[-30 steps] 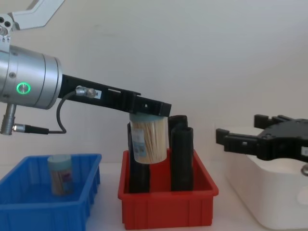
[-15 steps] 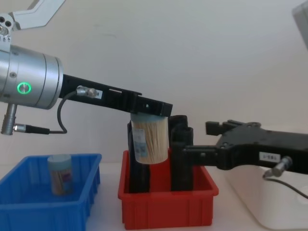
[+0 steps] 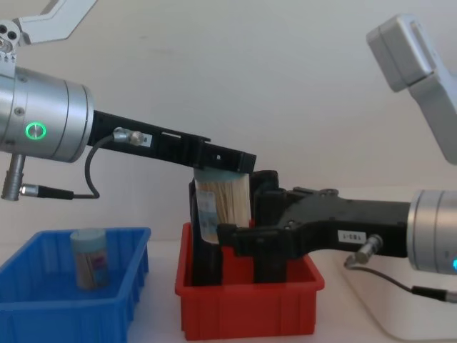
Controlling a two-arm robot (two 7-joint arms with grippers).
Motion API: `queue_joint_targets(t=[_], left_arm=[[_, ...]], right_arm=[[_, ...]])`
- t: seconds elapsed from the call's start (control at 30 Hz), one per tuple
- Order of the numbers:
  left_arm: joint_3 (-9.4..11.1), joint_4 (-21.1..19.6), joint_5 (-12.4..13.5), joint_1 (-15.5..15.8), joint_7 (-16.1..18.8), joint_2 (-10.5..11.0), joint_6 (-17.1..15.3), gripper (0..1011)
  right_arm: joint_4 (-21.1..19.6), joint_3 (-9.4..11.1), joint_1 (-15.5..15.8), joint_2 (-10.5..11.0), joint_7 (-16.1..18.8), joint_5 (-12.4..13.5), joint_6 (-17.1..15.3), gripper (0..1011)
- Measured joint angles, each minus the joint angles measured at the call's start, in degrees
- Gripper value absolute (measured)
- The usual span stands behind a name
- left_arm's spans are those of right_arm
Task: Pick the cotton swabs from the blue box and place them into the white box.
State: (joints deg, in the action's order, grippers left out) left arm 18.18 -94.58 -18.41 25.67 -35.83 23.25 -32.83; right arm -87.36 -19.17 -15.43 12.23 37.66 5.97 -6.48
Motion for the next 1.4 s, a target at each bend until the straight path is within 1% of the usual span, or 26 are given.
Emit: queue_joint_targets(t=[0.23, 0.33, 0.57, 0.6, 0.63, 0.67, 0.7, 0.77, 0.8, 0.9, 0.97, 1.03, 1.1, 1.13, 1.17, 1.2, 1.27, 1.3, 1.33, 1.4], left_arm=[[0.00, 0.00, 0.00, 0.00, -0.01, 0.00, 0.01, 671], [0.00, 0.00, 0.00, 0.00, -0.01, 0.00, 0.01, 671], [0.00, 0.00, 0.00, 0.00, -0.01, 0.00, 0.01, 670], [0.00, 0.00, 0.00, 0.00, -0.01, 0.00, 0.01, 671], [0.00, 0.00, 0.00, 0.00, -0.01, 0.00, 0.01, 671], [0.00, 0.00, 0.00, 0.00, -0.01, 0.00, 0.01, 671], [-0.01, 0.00, 0.00, 0.00, -0.01, 0.00, 0.01, 671], [-0.01, 0.00, 0.00, 0.00, -0.01, 0.00, 0.01, 671], [-0.01, 0.00, 0.00, 0.00, -0.01, 0.00, 0.01, 671], [-0.02, 0.00, 0.01, 0.00, -0.01, 0.01, 0.01, 671], [-0.04, 0.00, 0.02, 0.00, 0.01, 0.01, 0.01, 671], [-0.06, 0.00, 0.04, 0.00, 0.04, 0.01, 0.01, 671], [0.00, 0.00, 0.01, 0.00, 0.00, -0.01, 0.01, 713], [-0.01, 0.00, 0.01, 0.00, 0.00, 0.00, 0.01, 713], [-0.01, 0.00, 0.01, -0.01, 0.00, 0.00, 0.01, 744], [-0.01, 0.00, 0.01, 0.00, 0.00, 0.00, 0.01, 812], [-0.01, 0.01, 0.01, -0.01, 0.00, 0.00, 0.01, 847], [0.00, 0.00, 0.00, 0.00, 0.01, 0.00, 0.01, 899], [0.00, 0.00, 0.00, 0.00, 0.01, 0.00, 0.01, 899], [0.00, 0.01, 0.00, -0.01, 0.00, 0.01, 0.01, 961]], right_arm=[[3.21, -0.63, -2.23, -1.41, 0.90, -0.18, 0.62, 1002], [4.87, -0.96, -3.30, -2.19, 1.19, 0.10, 1.07, 1001], [7.10, -1.47, -4.73, -3.32, 1.32, 0.79, 1.88, 987], [7.41, -1.53, -4.91, -3.47, 1.33, 0.88, 1.97, 973], [7.85, -1.64, -5.17, -3.68, 1.33, 1.06, 2.15, 935], [8.06, -1.70, -5.29, -3.78, 1.33, 1.18, 2.26, 926], [8.49, -1.78, -5.53, -3.98, 1.33, 1.35, 2.43, 882], [8.94, -1.92, -5.82, -4.22, 1.29, 1.62, 2.70, 826], [9.06, -1.96, -5.90, -4.28, 1.27, 1.69, 2.78, 826], [9.54, -2.11, -6.19, -4.53, 1.10, 2.02, 3.08, 717], [9.71, -2.16, -6.30, -4.61, 0.99, 2.12, 3.17, 687], [9.96, -2.28, -6.41, -4.73, 0.81, 2.26, 3.33, 681], [10.05, -2.48, -6.52, -4.84, 0.79, 2.37, 3.51, 677], [10.15, -2.53, -6.57, -4.91, 0.69, 2.47, 3.65, 669], [10.18, -2.56, -6.59, -4.91, 0.64, 2.51, 3.69, 661], [10.20, -2.60, -6.60, -4.93, 0.57, 2.54, 3.75, 658], [10.27, -2.63, -6.63, -4.93, 0.40, 2.61, 3.85, 652], [10.27, -2.65, -6.63, -4.92, 0.25, 2.68, 3.93, 650], [10.27, -2.65, -6.63, -4.92, 0.25, 2.68, 3.93, 650], [10.28, -2.68, -6.63, -4.88, 0.08, 2.77, 4.00, 650]])
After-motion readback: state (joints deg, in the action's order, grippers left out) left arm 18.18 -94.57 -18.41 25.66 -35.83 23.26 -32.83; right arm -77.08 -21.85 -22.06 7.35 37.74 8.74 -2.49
